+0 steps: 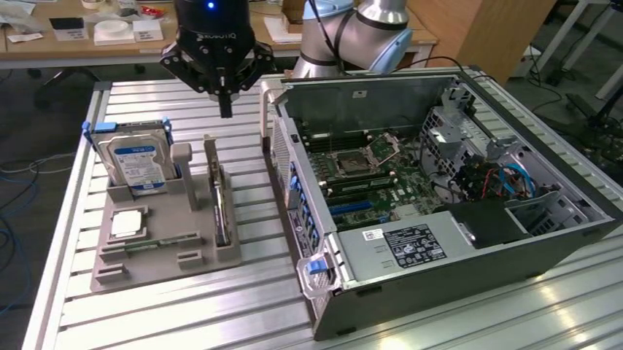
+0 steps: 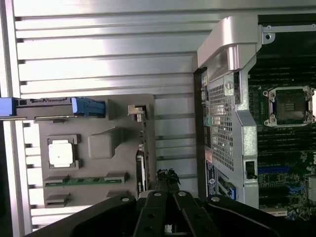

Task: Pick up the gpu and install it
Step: 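Reach for the gpu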

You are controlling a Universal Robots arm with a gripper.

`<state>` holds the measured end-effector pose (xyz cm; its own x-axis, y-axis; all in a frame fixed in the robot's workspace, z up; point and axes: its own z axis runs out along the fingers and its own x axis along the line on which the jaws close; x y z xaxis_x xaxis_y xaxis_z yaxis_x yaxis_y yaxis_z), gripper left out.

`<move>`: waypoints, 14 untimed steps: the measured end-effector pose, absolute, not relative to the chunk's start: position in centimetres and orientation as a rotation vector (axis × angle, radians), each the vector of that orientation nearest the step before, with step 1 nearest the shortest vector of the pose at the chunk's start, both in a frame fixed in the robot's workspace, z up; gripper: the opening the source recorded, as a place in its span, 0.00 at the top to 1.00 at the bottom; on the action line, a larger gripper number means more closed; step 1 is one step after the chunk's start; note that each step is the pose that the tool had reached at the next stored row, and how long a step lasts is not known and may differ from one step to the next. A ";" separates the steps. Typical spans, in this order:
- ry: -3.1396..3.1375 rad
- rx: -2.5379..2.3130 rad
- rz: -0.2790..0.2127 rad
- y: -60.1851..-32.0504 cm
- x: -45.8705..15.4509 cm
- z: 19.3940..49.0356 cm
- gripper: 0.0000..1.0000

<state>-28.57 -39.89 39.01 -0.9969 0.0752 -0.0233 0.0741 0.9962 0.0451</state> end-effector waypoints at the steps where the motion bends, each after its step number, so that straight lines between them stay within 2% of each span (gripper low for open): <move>1: 3.114 0.117 0.069 -39.9 -28.7 39.0 0.89; 14: 3.114 0.117 0.069 -39.9 -30.8 39.0 0.89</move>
